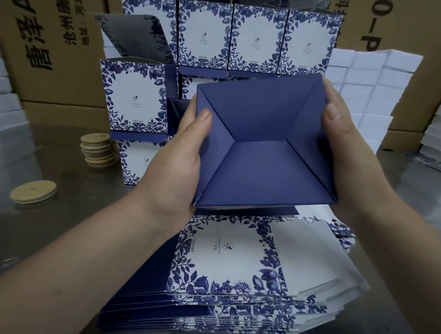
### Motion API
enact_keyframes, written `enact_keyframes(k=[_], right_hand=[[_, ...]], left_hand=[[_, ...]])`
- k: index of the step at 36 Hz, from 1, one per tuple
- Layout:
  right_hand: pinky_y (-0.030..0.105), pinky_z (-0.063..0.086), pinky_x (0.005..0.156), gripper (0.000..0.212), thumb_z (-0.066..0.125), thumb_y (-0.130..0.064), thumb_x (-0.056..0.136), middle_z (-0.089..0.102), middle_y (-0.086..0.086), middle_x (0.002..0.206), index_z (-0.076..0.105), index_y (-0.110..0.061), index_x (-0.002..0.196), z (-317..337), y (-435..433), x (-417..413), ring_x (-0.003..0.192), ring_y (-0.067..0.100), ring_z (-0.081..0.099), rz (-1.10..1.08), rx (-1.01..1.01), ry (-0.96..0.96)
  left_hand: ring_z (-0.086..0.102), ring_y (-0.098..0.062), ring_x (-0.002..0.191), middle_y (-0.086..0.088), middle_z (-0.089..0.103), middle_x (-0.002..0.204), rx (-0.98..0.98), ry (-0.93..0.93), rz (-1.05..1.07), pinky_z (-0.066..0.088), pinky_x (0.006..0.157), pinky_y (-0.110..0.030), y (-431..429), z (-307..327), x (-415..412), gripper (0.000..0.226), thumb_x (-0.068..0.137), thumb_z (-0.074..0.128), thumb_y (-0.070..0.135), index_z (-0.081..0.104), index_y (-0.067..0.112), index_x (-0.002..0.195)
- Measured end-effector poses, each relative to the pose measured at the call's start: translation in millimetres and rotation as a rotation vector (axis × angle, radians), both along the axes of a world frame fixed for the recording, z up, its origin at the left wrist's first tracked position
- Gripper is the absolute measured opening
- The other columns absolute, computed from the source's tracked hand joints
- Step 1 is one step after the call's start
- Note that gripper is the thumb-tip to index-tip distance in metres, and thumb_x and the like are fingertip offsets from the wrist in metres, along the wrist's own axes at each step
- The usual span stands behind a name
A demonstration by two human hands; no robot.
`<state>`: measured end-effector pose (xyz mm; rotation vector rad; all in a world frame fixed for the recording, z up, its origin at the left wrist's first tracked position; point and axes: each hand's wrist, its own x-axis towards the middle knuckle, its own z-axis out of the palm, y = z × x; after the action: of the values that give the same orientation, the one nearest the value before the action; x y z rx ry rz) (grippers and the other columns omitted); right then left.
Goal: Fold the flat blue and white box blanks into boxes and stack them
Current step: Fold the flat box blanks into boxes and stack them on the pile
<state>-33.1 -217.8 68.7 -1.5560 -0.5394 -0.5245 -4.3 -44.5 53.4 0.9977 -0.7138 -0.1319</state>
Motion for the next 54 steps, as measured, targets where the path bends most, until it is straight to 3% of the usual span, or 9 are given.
enact_keyframes(k=[5, 9, 14, 17, 21, 32, 44, 48, 54], right_hand=[[0.036, 0.048, 0.095, 0.036, 0.036, -0.045, 0.089, 0.064, -0.004, 0.121, 0.062, -0.03, 0.11, 5, 6, -4, 0.116, 0.016, 0.058, -0.141, 0.185, 0.002], [0.016, 0.047, 0.058, 0.056, 0.034, -0.042, 0.1, 0.068, -0.01, 0.068, 0.068, -0.024, 0.059, 4, 5, -5, 0.068, 0.008, 0.063, -0.24, 0.47, 0.106], [0.014, 0.045, 0.047, 0.036, 0.048, -0.038, 0.095, 0.057, -0.003, 0.051, 0.051, -0.018, 0.064, 6, -1, -4, 0.041, 0.013, 0.055, -0.193, 0.762, 0.376], [0.011, 0.04, 0.039, 0.043, 0.048, -0.028, 0.094, 0.045, -0.004, 0.037, 0.045, -0.017, 0.053, 4, -2, -3, 0.028, 0.011, 0.044, -0.112, 0.743, 0.472], [0.013, 0.043, 0.042, 0.043, 0.046, -0.026, 0.091, 0.047, -0.003, 0.039, 0.047, -0.016, 0.049, 4, -6, -2, 0.029, 0.012, 0.044, -0.033, 0.663, 0.522], [0.025, 0.051, 0.043, 0.022, 0.042, -0.018, 0.085, 0.066, 0.007, 0.061, 0.06, -0.006, 0.079, 20, -19, -4, 0.045, 0.021, 0.062, -0.039, 0.509, 0.492], [0.052, 0.048, 0.094, 0.024, 0.06, -0.043, 0.073, 0.071, 0.007, 0.102, 0.065, -0.021, 0.082, 9, -18, 7, 0.1, 0.031, 0.065, -0.411, 0.2, 0.241], [0.026, 0.042, 0.069, 0.017, 0.051, -0.048, 0.09, 0.055, -0.02, 0.085, 0.053, -0.036, 0.078, 3, -23, 14, 0.077, -0.002, 0.054, -0.594, 0.147, 0.206], [0.028, 0.037, 0.065, 0.026, 0.041, -0.046, 0.093, 0.059, -0.008, 0.084, 0.054, -0.029, 0.078, -2, -24, 22, 0.072, 0.009, 0.051, -0.659, -0.008, 0.2]], left_hand=[[0.06, -0.009, 0.113, 0.009, 0.062, 0.124, -0.033, -0.031, 0.025, 0.054, 0.081, -0.027, -4, 0, 3, 0.056, 0.09, 0.038, 0.037, 0.032, 0.023, 0.144], [0.064, 0.011, 0.078, 0.024, 0.068, 0.086, -0.052, -0.158, 0.266, 0.049, 0.063, -0.007, -13, -1, 3, 0.022, 0.1, 0.028, 0.012, 0.041, 0.016, 0.117], [0.059, 0.007, 0.087, 0.004, 0.057, 0.121, 0.093, -0.243, 0.356, 0.042, 0.079, -0.007, -19, 7, 9, 0.029, 0.093, 0.041, 0.009, 0.044, 0.013, 0.122], [0.051, 0.01, 0.111, 0.021, 0.051, 0.125, 0.245, -0.469, 0.417, 0.04, 0.094, -0.014, -11, -7, 1, 0.032, 0.093, 0.044, 0.028, 0.037, 0.026, 0.125], [0.034, -0.014, 0.136, 0.003, 0.032, 0.149, 0.449, -0.633, 0.472, 0.033, 0.11, -0.045, 0, -17, -7, 0.058, 0.086, 0.045, 0.05, 0.02, 0.034, 0.136], [0.023, -0.006, 0.139, 0.01, 0.021, 0.141, 0.516, -1.02, 0.689, 0.023, 0.115, -0.03, 1, -19, -2, 0.053, 0.086, 0.055, 0.032, 0.027, 0.019, 0.128], [0.031, -0.019, 0.134, -0.003, 0.033, 0.136, 0.711, -1.218, 0.729, 0.021, 0.115, -0.034, 1, -25, 7, 0.036, 0.075, 0.063, 0.012, 0.045, 0.013, 0.107], [0.042, -0.018, 0.127, -0.013, 0.055, 0.129, 0.849, -1.243, 0.672, 0.015, 0.114, -0.029, 1, -27, 10, 0.02, 0.072, 0.077, 0.012, 0.063, 0.005, 0.085], [0.068, -0.02, 0.094, -0.011, 0.071, 0.098, 0.795, -1.326, 0.606, 0.051, 0.092, -0.045, 3, -31, 9, 0.014, 0.078, 0.067, 0.016, 0.066, 0.005, 0.07]])
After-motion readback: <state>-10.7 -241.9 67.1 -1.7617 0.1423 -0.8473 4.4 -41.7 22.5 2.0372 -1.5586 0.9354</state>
